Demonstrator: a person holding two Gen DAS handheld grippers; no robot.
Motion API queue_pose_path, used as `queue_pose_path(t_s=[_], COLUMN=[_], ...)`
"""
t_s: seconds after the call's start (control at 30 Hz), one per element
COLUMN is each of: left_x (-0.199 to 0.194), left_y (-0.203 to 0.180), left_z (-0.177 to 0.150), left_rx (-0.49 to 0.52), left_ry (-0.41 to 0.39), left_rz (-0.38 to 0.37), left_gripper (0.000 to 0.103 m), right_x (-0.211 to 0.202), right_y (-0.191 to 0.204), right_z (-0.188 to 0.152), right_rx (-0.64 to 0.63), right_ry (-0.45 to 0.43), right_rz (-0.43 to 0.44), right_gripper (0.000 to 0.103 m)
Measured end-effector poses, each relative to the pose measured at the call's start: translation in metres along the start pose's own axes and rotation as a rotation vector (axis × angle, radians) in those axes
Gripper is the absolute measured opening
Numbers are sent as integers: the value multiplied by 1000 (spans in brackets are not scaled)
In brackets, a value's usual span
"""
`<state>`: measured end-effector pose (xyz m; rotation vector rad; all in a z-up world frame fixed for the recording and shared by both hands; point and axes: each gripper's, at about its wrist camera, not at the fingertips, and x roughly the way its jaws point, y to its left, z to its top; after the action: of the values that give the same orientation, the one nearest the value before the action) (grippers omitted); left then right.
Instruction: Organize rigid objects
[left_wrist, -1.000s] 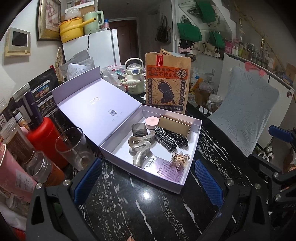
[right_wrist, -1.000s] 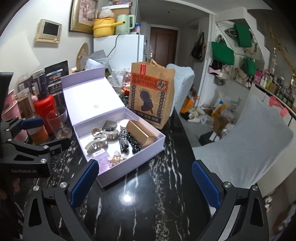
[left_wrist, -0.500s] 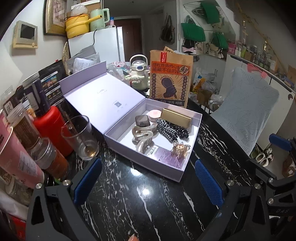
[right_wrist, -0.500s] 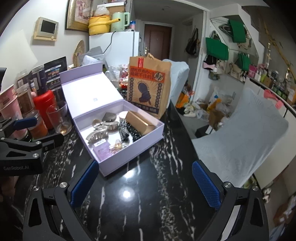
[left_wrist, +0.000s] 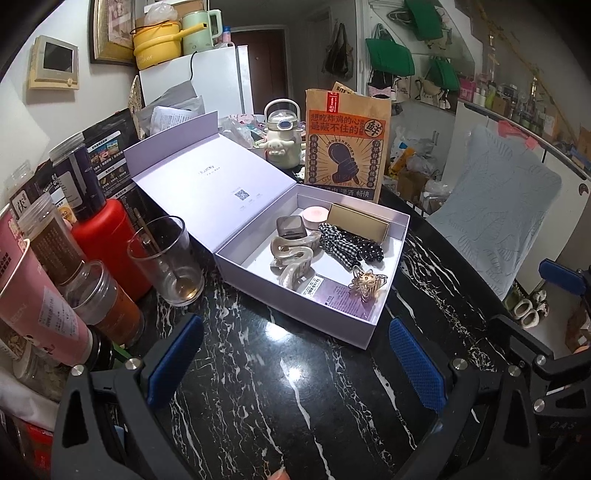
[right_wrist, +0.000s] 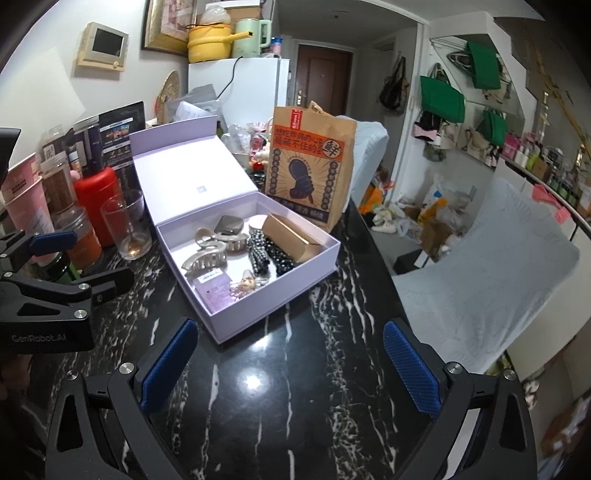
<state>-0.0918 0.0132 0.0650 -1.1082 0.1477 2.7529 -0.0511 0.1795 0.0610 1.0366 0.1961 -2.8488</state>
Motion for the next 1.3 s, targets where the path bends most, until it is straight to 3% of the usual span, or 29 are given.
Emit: queue_pose_path(t_s=[1.3], left_x=[1], left_y=[-2], left_z=[1], left_rx=[14], left_ry=[9], left_rz=[-16], left_gripper=[102], right_x=[6], right_y=[-1], right_z=[0], right_rx=[9], right_ry=[25], right_rz=[-12], right_gripper=[102])
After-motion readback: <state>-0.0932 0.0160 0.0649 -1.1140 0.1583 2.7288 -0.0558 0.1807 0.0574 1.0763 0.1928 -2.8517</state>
